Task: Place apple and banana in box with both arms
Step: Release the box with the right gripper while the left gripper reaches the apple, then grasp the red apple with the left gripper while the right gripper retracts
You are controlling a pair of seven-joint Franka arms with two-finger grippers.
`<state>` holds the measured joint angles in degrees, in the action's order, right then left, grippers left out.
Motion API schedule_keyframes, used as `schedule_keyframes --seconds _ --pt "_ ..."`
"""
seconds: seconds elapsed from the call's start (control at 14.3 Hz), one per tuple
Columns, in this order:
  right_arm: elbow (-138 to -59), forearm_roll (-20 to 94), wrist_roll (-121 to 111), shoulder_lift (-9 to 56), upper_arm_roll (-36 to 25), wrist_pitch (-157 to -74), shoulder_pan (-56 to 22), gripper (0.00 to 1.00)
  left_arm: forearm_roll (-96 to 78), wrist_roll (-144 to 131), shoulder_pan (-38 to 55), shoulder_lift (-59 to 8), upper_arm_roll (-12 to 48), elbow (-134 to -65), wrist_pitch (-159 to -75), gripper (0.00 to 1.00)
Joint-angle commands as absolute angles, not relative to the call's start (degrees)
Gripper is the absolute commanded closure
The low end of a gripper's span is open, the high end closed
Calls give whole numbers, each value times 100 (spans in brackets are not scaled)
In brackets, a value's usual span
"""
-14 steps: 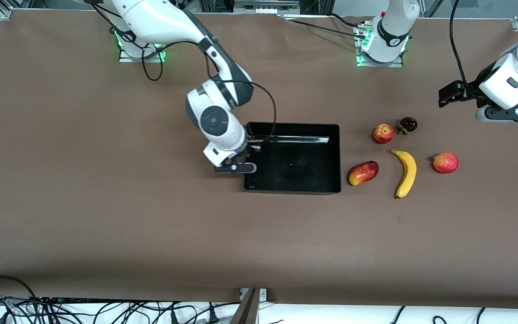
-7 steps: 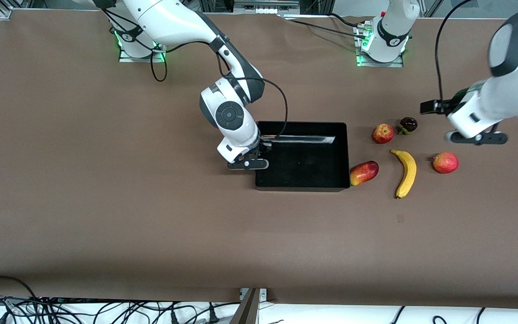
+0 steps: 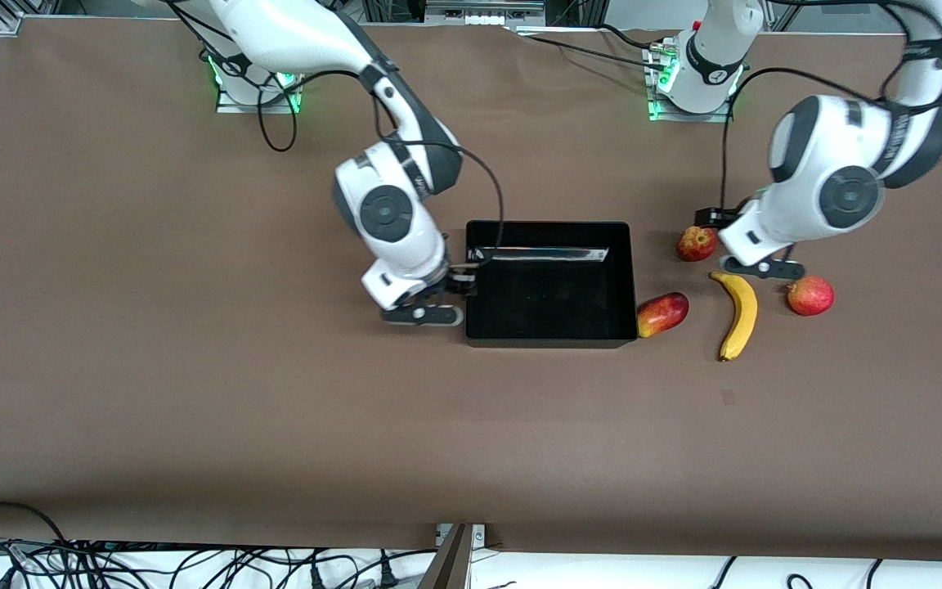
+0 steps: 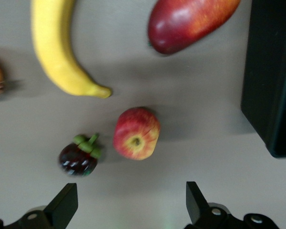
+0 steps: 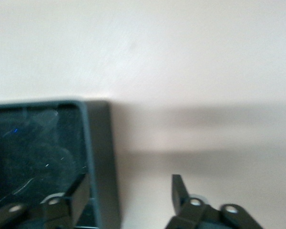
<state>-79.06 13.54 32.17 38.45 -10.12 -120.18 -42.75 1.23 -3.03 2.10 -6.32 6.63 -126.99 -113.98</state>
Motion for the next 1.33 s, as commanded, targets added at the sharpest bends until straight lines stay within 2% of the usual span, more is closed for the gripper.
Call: schedule_keyframes --seconds 0.0,0.28,0.63,0.7,0.77,0.84,0.98,1.05,1.26 --pt "-7919 1441 2664 3052 -1632 -11165 -4272 0 604 -308 185 -684 712 -13288 -12214 0" --pt "-7980 1450 1918 2094 -2415 -9821 -4245 0 677 -308 132 -1203 712 -13632 -13427 0" --pt "-8603 1363 846 969 -3172 -8913 -4201 0 685 -308 132 -1521 712 -13649 -13694 0" --pt "-8691 1153 731 801 -3225 -8843 -4210 0 686 -316 132 -1555 712 -13649 -13667 30" --pt "-8779 882 660 643 -3226 -8763 -4210 0 677 -316 158 -1634 712 -13641 -13658 53" --pt "-8885 679 642 459 -3217 -8693 -4184 0 685 -316 193 -1643 712 -13623 -13615 67" --pt "-9114 598 450 203 -3120 -8701 -3947 0 712 -316 193 -1521 729 -13449 -13152 79" --pt "-9123 589 344 202 -3138 -8692 -3946 0 712 -325 202 -1451 756 -13169 -12705 79" --pt "-9132 510 255 185 -3112 -8684 -3824 0 581 -404 220 -1467 1177 -11599 -10755 79"
